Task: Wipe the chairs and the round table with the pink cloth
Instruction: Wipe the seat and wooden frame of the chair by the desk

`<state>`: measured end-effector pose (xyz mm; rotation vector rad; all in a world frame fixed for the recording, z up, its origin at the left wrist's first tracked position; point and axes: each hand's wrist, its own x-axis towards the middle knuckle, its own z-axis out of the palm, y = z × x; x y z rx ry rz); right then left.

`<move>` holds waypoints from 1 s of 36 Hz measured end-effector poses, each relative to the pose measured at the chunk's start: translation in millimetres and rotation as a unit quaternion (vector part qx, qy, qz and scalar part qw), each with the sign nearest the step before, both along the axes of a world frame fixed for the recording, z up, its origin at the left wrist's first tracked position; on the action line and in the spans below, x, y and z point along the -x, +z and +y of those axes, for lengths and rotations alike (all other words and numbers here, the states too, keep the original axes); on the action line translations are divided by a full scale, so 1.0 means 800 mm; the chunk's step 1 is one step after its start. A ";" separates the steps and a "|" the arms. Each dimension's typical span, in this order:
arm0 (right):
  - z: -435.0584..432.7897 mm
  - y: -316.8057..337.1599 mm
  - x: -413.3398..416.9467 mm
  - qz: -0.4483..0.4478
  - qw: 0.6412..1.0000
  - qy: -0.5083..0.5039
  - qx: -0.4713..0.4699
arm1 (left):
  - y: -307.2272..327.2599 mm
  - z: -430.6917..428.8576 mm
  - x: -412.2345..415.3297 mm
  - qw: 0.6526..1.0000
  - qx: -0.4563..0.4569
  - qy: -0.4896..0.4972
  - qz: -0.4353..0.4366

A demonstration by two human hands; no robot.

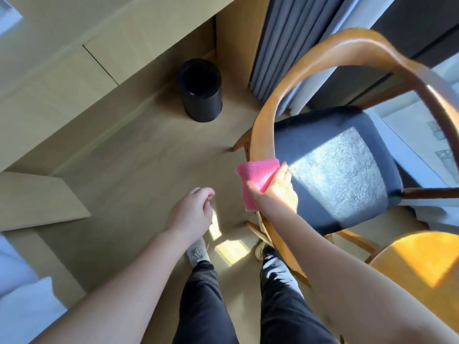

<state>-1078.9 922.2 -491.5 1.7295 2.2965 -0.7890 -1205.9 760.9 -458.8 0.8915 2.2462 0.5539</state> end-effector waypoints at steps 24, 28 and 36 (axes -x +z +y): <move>0.092 -0.013 0.119 0.024 0.998 -0.048 -0.031 | -0.013 0.039 0.021 0.999 -0.031 0.043 0.006; 0.126 -0.011 0.150 0.036 0.995 -0.088 0.007 | -0.015 0.043 0.031 0.998 -0.034 0.056 0.008; 0.170 -0.009 0.186 0.035 0.988 -0.147 0.033 | -0.022 0.060 0.047 0.998 -0.042 0.055 0.008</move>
